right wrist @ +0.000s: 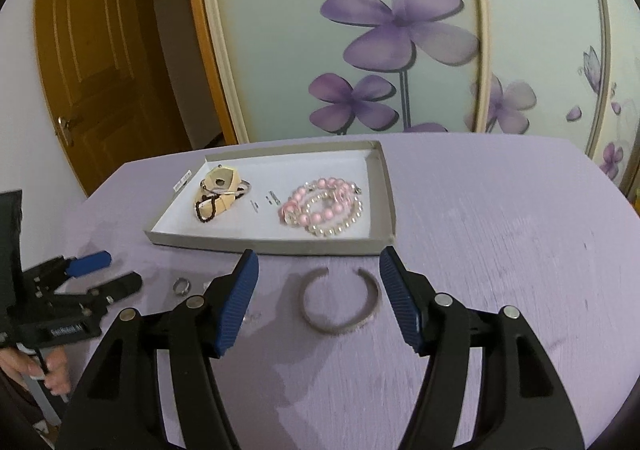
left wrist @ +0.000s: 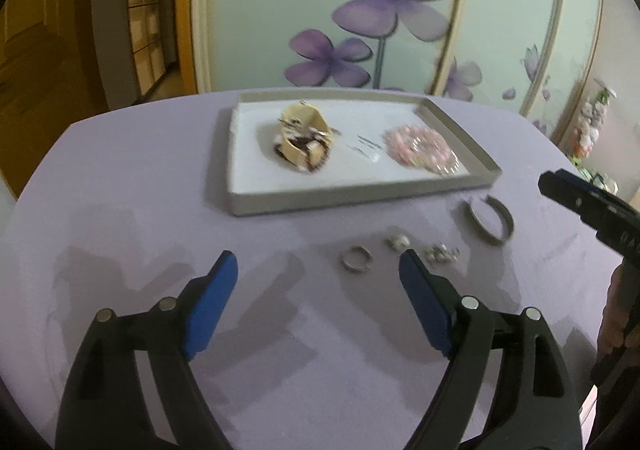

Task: Organize jewelry
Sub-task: 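Grasp the silver ring on the table with the left tool, then hold the ring with the left tool while the right tool grasps the grey cuff bangle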

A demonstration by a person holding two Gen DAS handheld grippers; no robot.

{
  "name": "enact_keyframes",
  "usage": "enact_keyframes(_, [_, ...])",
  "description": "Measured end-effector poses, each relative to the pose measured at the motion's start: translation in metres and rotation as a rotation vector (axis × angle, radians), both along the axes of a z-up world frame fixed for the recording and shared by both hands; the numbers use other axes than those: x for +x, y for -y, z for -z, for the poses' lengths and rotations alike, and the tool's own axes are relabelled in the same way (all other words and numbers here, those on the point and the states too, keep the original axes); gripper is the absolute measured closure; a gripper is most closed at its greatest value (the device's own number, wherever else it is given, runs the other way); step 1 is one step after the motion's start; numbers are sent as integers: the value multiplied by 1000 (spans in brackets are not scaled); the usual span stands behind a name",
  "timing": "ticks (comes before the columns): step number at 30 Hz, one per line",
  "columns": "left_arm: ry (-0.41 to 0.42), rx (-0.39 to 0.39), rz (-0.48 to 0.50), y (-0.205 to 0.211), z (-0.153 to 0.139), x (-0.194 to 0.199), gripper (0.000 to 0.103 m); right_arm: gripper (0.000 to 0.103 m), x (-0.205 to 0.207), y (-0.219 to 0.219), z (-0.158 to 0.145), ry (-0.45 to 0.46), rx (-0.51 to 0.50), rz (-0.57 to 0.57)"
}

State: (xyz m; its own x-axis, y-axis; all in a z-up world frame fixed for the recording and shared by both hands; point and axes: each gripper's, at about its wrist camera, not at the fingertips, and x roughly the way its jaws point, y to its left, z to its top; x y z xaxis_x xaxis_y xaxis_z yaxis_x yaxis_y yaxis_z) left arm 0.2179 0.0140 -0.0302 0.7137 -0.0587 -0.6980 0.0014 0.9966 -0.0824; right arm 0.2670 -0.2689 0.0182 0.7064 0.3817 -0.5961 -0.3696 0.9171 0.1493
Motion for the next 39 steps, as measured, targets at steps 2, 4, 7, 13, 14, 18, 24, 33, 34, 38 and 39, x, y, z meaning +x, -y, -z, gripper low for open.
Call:
enact_keyframes(2, [-18, 13, 8, 8, 6, 2, 27, 38, -3, 4, 0, -1, 6, 5])
enact_keyframes(4, [-39, 16, 14, 14, 13, 6, 32, 38, -6, 8, -1, 0, 11, 12])
enact_keyframes(7, [-70, 24, 12, 22, 22, 14, 39, 38, -6, 13, -2, 1, 17, 21])
enact_keyframes(13, [-105, 34, -13, 28, 30, 25, 47, 38, -5, 16, 0, -9, 23, 19])
enact_keyframes(14, [-105, 34, -15, 28, 30, 27, 48, 38, -4, 16, 1, -12, 24, 17])
enact_keyframes(18, [-111, 46, -23, 31, 32, 33, 56, 38, -3, 14, 3, -20, 26, 10])
enact_keyframes(24, [-110, 58, -38, 32, 30, 37, 81, 38, -4, 10, 4, -26, 26, 2])
enact_keyframes(33, [-104, 24, -67, 18, 29, 38, 82, 38, -8, -1, 8, -38, 5, -29])
enact_keyframes(34, [-104, 21, -77, 12, 29, 36, 82, 38, -8, -1, 9, -40, 2, -31])
enact_keyframes(38, [-89, 23, -112, -7, 25, 28, 82, 38, -9, -1, 14, -60, -12, -41])
enact_keyframes(39, [-84, 22, -120, -12, 23, 26, 82, 38, -9, -2, 16, -67, -17, -43])
